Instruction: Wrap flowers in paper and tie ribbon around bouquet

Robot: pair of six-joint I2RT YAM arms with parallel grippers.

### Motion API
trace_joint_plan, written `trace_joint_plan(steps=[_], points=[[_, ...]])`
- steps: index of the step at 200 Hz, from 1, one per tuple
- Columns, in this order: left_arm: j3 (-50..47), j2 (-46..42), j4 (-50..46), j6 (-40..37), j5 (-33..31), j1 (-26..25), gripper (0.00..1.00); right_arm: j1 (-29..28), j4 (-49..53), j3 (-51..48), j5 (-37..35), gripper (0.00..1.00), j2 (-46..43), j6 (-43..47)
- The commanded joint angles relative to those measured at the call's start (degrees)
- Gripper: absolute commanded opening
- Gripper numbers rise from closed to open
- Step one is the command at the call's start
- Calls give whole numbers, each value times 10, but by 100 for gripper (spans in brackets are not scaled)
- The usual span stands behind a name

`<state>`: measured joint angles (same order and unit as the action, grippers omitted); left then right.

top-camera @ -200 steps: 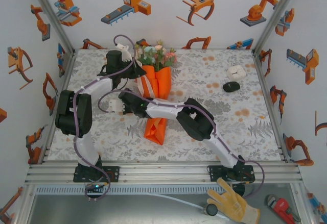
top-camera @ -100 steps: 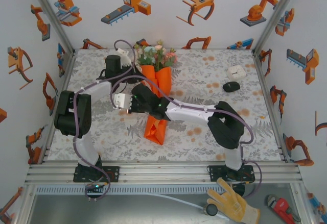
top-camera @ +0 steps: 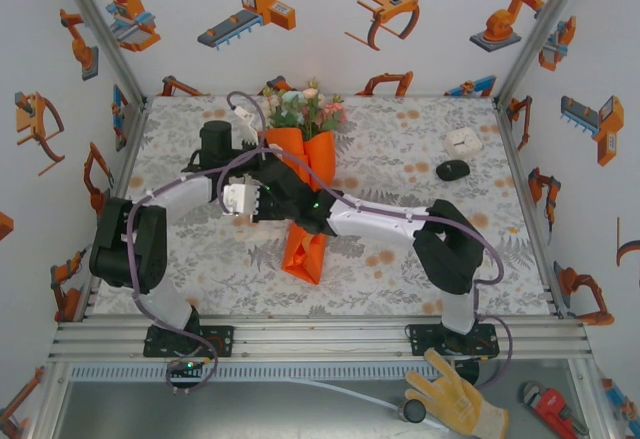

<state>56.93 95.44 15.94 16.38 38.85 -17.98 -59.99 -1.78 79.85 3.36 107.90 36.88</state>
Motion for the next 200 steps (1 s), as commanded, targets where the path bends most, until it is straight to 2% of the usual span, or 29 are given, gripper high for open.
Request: trace_joint_plan(steps=[1, 54, 96, 119, 138, 150, 200], points=[[-4, -32, -36, -50, -47, -1, 0, -5, -6, -37, 26, 0, -84, -5], [-35, -70, -20, -47, -73, -7, 0, -4, -70, -165, -37, 0, -163, -144], [-48, -90, -37, -61, -108, -22, 0, -2, -94, -216, -139, 0, -176, -253], [-55, -104, -41, -69, -108, -29, 0, 1, -105, -240, -152, 0, -174, -266], [-61, -117, -48, -75, -131, -33, 0, 2, -97, -242, -167, 0, -178, -267], [-62, -123, -58, -81, -155, -35, 0, 2, -93, -244, -147, 0, -190, -264], [-66, -130, -75, -76, -247, -34, 0, -21, -58, -189, 60, 0, -179, -259]])
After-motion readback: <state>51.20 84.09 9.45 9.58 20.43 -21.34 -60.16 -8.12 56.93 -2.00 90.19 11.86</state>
